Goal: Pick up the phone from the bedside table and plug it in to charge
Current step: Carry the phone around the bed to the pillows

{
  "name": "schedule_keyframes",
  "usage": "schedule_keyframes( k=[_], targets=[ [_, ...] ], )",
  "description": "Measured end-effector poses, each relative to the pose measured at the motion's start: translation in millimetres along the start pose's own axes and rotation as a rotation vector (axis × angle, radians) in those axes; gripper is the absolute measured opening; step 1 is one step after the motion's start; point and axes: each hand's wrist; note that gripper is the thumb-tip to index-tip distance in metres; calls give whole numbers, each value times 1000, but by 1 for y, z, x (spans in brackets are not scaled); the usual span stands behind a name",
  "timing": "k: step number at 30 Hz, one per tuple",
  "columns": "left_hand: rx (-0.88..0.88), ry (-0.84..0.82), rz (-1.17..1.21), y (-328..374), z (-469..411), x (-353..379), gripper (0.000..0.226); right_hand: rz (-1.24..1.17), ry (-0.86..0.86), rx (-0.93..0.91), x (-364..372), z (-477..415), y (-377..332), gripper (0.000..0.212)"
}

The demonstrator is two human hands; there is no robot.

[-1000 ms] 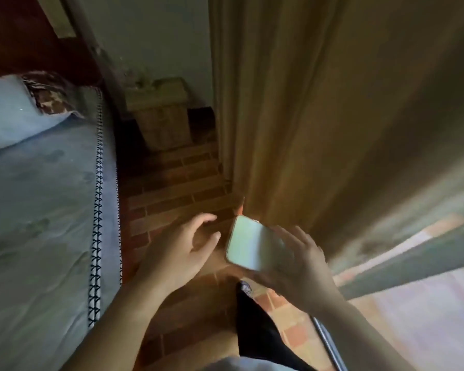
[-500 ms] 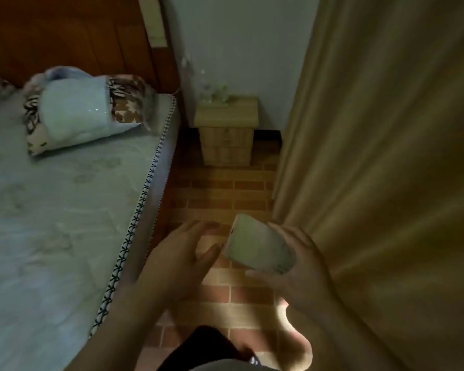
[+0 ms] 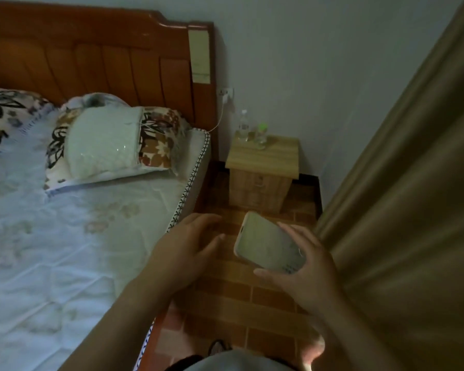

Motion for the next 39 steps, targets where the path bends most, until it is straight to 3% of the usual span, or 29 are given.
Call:
schedule_keyframes(
  k=[8,23,32,39],
  targets=[
    [-15,-51,16,-38,-118,4,38,10,-33,-17,13,-136,14,93],
    [-199,53,-15,-100,-370,15,38,-10,-211,-84,47,-439,58,94],
    [-527,206,-29,-187,-398,-30,37,-25,-476,-230,157,-549,9,93],
    [-627,298,21,-289,-451,-78,34,-26,-545,-301,261,-636,-48,97]
  ],
)
Point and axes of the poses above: each hand's wrist, its own z-axis away from the middle knuckle, its own x-axis out of the palm, y = z × x, and after that the axes turned 2 degrees about y, right-handed
